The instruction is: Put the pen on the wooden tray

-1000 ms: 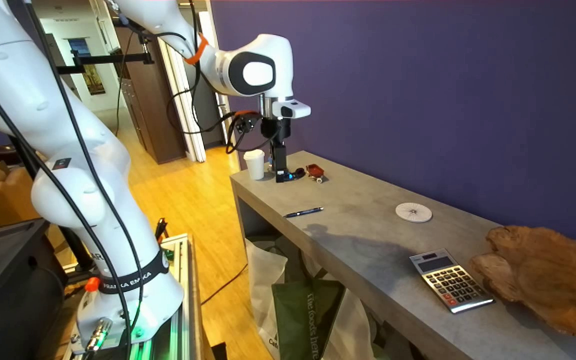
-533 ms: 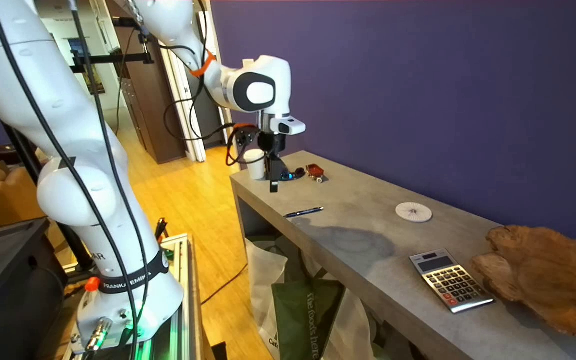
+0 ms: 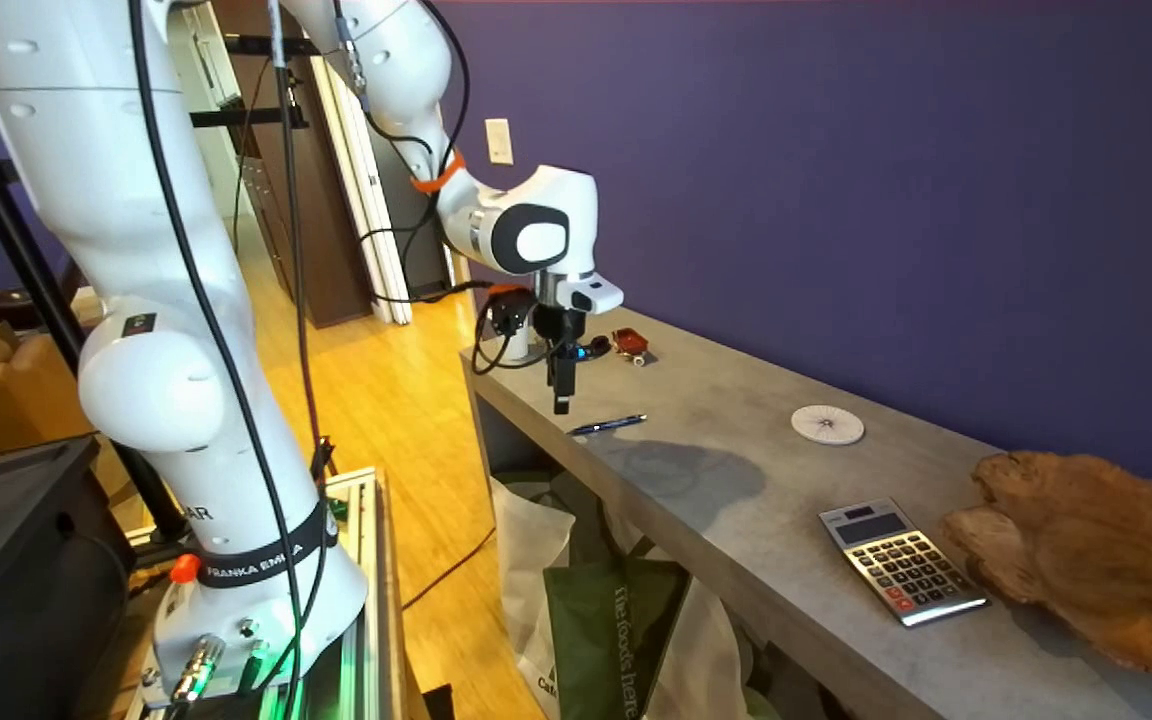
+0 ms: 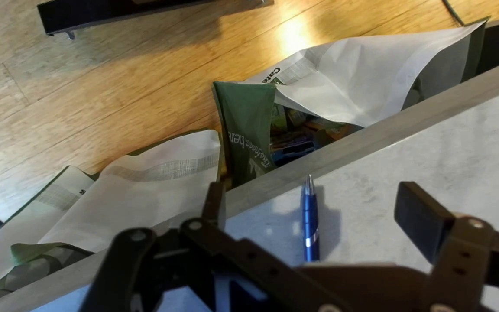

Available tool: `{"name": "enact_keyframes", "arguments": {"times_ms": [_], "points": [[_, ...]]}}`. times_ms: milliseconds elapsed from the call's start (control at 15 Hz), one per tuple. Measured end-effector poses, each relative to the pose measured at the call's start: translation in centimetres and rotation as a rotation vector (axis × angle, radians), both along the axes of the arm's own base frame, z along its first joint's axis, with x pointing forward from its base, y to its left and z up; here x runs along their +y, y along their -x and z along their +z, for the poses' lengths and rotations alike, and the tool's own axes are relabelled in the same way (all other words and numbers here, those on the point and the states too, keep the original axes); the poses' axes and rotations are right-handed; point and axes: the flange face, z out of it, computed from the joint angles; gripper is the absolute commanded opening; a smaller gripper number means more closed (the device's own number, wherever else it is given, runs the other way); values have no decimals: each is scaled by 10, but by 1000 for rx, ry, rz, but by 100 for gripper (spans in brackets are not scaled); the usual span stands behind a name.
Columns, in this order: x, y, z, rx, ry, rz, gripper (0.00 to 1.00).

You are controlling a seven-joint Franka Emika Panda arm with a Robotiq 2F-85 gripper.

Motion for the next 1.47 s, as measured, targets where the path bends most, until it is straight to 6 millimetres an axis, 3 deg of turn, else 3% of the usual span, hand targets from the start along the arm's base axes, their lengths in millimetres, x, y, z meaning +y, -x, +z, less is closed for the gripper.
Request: {"name": "enact_keyframes", "arguments": {"times_ms": [467,667,733,933,1067,1267,1467], "points": [[-6,-25,-40,-7,-17,-40,100],[-7,-33,-49,-4,-16,-47,77],[-6,-35,-52,-3,-15,-48,59],[-1,-41,-56,-4,-13,-41,43],[2,-44,-58,-5,-11,-35,24],[5,-48,-60,-8,-9,-26,28],[7,-51,-62,-12,-2,-12,44]]}}
